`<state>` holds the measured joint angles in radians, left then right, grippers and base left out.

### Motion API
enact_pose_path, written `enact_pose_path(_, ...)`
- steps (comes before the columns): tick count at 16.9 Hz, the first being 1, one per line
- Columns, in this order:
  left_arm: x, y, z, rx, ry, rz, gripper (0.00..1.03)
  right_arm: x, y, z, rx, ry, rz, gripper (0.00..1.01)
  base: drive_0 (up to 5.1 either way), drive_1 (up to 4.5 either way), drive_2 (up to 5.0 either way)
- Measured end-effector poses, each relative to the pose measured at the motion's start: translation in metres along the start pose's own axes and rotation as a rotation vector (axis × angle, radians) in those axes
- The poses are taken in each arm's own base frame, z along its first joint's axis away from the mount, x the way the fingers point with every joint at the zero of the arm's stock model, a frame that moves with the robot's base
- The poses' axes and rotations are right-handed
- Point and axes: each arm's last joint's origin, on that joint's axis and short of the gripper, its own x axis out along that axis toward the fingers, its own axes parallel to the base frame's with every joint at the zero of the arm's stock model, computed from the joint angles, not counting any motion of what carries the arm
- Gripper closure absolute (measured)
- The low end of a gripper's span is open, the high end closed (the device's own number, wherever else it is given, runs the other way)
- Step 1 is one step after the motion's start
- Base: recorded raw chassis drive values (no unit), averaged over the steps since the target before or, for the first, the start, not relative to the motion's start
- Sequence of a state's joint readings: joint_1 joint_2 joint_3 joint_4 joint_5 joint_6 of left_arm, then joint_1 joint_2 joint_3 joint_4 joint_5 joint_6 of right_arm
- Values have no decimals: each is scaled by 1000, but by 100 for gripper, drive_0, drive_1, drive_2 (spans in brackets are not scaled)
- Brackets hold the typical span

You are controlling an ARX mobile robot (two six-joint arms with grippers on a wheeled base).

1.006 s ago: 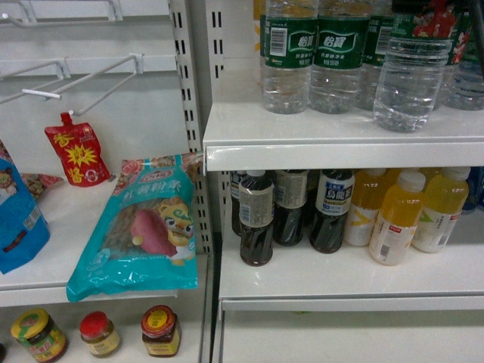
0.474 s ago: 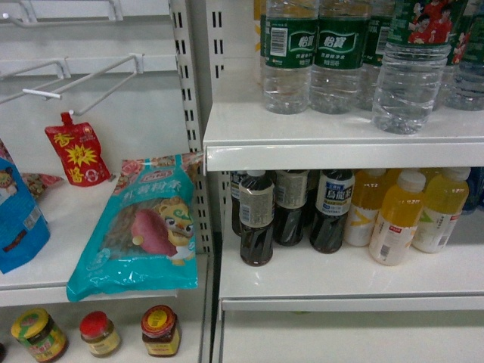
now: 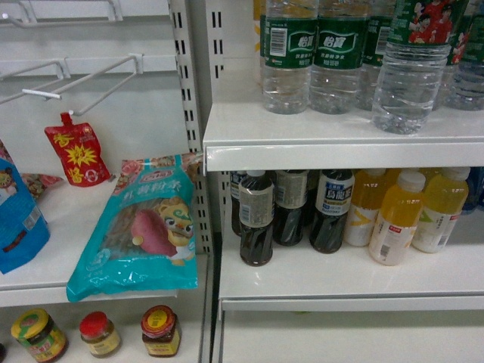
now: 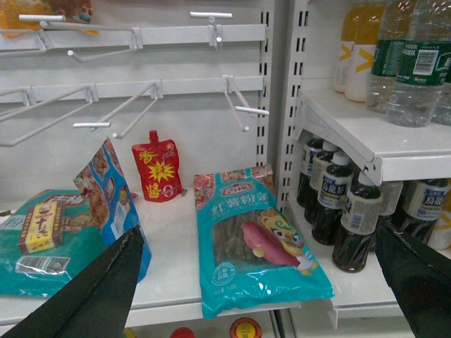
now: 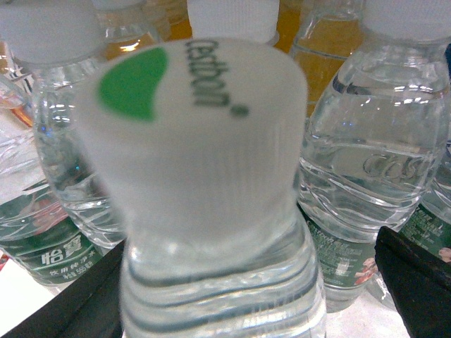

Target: Move water from second to third shelf

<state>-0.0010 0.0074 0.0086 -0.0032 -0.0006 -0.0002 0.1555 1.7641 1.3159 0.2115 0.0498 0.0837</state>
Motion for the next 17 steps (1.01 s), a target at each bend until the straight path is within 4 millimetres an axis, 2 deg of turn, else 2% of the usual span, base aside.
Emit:
enact_pose_path(4,0,0,0,0,0,0,5,-25,-3,-9,-29,-1,19,3,0,0,0)
enact_pose_path(7,0,0,0,0,0,0,5,-71,-4,9,-55,-130,40,3,0,0,0)
enact_pose_path(8,0,0,0,0,0,0,5,-81,-6,8,-54,-140,47,3,0,0,0)
enact_pose_path(10,0,0,0,0,0,0,5,-96,-9,-10,-44,-92,76,3,0,0,0)
enact_pose_path(14,0,0,0,0,0,0,5,-166,-21,-26,-14,-115,79,3,0,0,0)
enact_pose_path(15,0,0,0,0,0,0,5,-184,-26,-35,-22,-212,-17,13,0,0,0)
enact_pose_path(16,0,0,0,0,0,0,5,-212,-40,-58,-38,-226,-80,29,0,0,0)
enact_pose_path(17,0,0,0,0,0,0,5,-230,-45,-82,-38,-204,-116,42,0,0,0)
